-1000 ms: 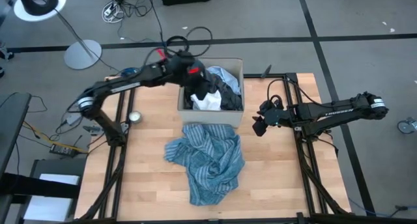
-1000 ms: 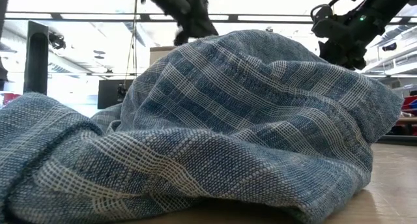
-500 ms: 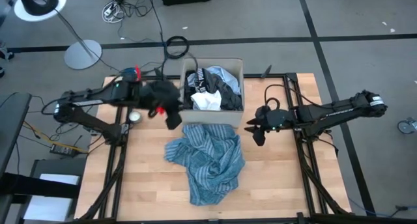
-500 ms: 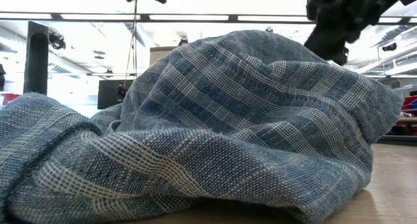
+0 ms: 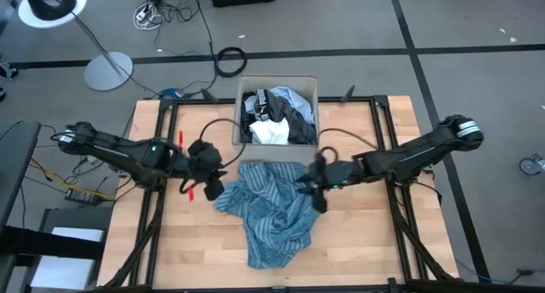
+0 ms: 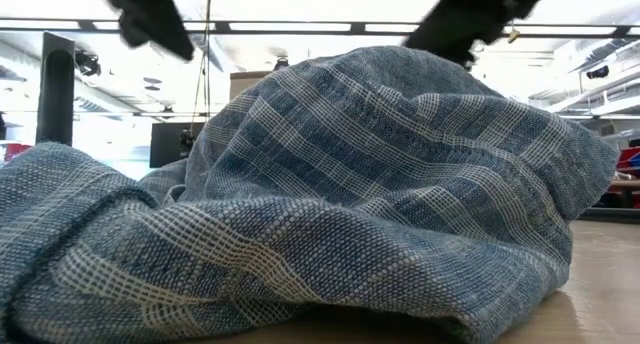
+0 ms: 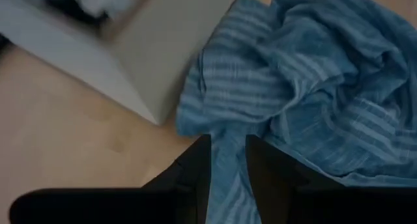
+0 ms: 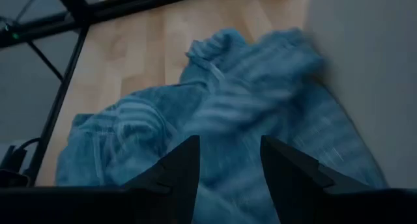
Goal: Sort clothes
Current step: Put the blue patterned cloth into the laundry bin
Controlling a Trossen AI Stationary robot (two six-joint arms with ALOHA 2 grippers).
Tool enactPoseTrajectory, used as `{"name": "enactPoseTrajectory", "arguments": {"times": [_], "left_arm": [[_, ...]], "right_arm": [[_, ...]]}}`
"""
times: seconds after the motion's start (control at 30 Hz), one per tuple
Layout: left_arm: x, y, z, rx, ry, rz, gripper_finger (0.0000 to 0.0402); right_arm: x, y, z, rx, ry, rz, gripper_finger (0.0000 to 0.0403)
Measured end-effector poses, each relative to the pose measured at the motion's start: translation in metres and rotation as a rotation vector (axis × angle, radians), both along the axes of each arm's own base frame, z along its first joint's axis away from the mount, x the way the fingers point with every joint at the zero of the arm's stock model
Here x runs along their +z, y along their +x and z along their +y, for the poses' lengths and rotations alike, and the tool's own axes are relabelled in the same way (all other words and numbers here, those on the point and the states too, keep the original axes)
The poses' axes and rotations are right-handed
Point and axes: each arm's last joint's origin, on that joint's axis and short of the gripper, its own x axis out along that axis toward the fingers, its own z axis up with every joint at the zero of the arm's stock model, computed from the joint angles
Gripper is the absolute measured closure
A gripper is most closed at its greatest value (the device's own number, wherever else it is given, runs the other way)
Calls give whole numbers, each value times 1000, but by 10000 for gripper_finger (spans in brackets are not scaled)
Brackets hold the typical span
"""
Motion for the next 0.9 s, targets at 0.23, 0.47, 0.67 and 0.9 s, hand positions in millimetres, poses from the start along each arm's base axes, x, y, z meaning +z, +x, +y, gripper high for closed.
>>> {"name": "enactPoseTrajectory", "arguments": {"times": [0.23, 0.47, 0.67, 0.9], "left_arm": [[-49, -25, -7, -2, -94, -116, 301], [-85, -35, -9, 39, -160, -191, 301], [-111, -37, -14, 49, -203, -266, 301], [-128, -41, -20, 11, -243, -355, 301]], "right_arm": [[-5, 61, 10, 74, -108, 74, 239], [-14, 111, 0, 48, -120, 272, 206], [-31, 141, -3, 113, -132, 376, 129], [-76, 158, -10, 101, -150, 494, 67]]}}
